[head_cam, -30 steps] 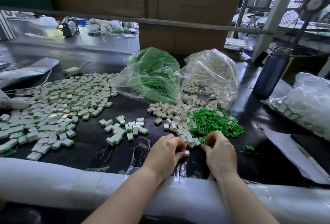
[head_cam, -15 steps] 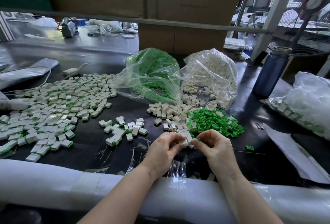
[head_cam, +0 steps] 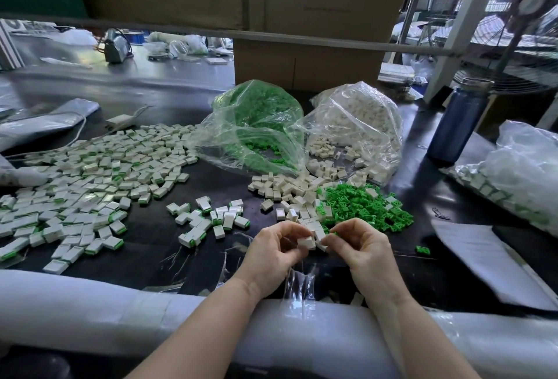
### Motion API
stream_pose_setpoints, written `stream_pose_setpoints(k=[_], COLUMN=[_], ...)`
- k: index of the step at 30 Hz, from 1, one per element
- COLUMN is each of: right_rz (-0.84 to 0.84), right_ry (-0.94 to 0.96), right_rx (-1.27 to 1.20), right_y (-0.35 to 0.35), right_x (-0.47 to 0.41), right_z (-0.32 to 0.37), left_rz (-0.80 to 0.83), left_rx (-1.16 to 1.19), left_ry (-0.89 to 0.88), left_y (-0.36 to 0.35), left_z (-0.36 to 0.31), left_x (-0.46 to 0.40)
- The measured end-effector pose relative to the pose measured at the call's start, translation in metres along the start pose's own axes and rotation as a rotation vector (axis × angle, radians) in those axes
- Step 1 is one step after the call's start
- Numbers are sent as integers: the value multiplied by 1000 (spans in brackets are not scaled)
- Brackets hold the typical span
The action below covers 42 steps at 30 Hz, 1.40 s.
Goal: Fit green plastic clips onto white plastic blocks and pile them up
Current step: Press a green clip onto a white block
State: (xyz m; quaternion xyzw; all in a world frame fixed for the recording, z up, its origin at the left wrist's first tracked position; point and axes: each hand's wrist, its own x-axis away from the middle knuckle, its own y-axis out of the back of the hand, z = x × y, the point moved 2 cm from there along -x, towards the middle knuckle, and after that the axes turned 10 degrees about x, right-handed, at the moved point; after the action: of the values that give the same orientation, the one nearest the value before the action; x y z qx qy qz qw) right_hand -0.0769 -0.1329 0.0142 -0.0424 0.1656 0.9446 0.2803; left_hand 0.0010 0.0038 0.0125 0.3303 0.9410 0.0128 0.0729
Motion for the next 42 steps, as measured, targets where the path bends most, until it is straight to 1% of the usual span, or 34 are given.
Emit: stream_pose_setpoints(k=[5, 9, 13, 17, 23, 30, 35, 38, 42], right_rz=[11, 6, 29, 8, 45, 25, 63, 78, 52], right_ry=[43, 30, 36, 23, 13, 25, 21, 30, 23], right_rx=[26, -19, 15, 47, -1, 53, -31, -11, 30], right_y=[-1, -2, -4, -2, -3, -2, -5, -5, -3], right_x=[1, 1, 1, 2, 4, 4, 3, 3, 2], right_z=[1, 1, 2, 1, 5, 4, 4, 3, 2], left_rz=[-15, -18, -24, -23, -17, -8, -4, 2, 17], left_rx=[53, 58, 61, 64, 75, 93, 79, 78, 113], left_ry=[2, -2, -13, -11, -6, -17, -13, -9, -10], left_y=[1, 2, 2, 1, 1, 1, 1, 1, 0], left_z=[0, 1, 2, 4, 5, 5, 6, 6, 5], left_x=[1, -1, -1, -2, -3, -3, -3, -3, -2])
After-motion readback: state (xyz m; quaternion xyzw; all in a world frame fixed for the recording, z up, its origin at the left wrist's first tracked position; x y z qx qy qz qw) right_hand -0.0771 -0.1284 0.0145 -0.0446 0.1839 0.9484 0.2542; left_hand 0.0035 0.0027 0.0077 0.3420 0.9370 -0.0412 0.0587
